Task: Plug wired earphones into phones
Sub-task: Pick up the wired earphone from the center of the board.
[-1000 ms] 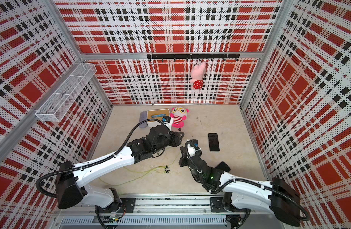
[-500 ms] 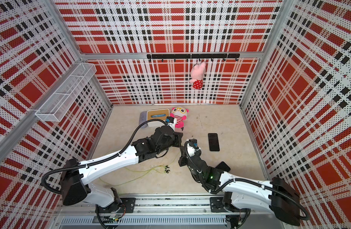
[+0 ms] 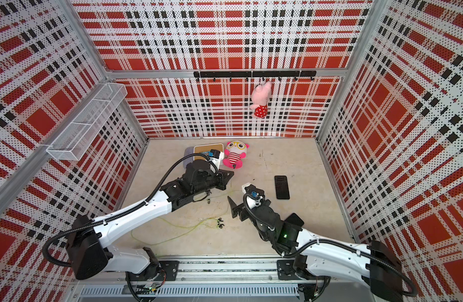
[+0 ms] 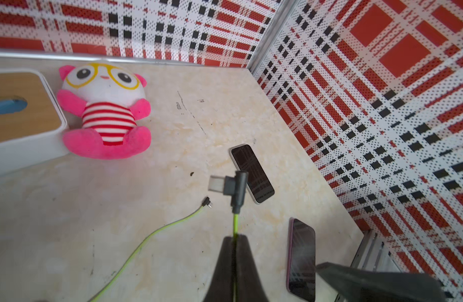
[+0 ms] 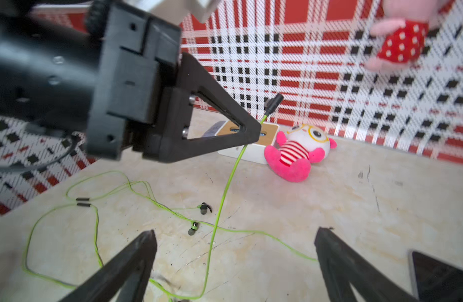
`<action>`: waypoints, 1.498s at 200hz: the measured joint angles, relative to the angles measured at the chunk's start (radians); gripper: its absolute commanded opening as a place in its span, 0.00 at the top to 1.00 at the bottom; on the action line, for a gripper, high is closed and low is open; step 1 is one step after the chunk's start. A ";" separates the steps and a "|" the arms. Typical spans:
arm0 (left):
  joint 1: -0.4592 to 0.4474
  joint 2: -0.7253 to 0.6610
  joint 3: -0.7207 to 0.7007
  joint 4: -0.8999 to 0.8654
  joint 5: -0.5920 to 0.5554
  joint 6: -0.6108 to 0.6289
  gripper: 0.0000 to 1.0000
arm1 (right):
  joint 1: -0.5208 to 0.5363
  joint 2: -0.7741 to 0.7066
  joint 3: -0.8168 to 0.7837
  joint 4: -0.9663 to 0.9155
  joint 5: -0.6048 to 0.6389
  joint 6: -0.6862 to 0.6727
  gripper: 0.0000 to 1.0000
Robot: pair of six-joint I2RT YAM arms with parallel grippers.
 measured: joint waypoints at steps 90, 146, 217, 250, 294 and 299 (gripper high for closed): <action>-0.008 -0.175 -0.002 -0.007 0.357 0.408 1.00 | -0.002 -0.215 0.200 -0.303 -0.196 -0.937 0.16; -0.047 -0.165 0.022 -0.140 0.468 0.544 1.00 | -0.033 -0.221 0.350 -0.483 -0.260 -1.305 0.35; -0.071 -0.167 0.031 -0.210 0.532 0.588 1.00 | -0.235 -0.143 0.549 -0.734 -0.453 -1.445 0.33; -0.082 -0.180 0.031 -0.225 0.543 0.592 1.00 | -0.272 -0.071 0.550 -0.798 -0.522 -1.478 0.40; -0.093 -0.186 0.031 -0.234 0.554 0.595 1.00 | -0.278 -0.052 0.550 -0.806 -0.587 -1.494 0.58; -0.094 -0.186 0.031 -0.234 0.554 0.596 1.00 | -0.278 -0.052 0.550 -0.803 -0.594 -1.497 0.61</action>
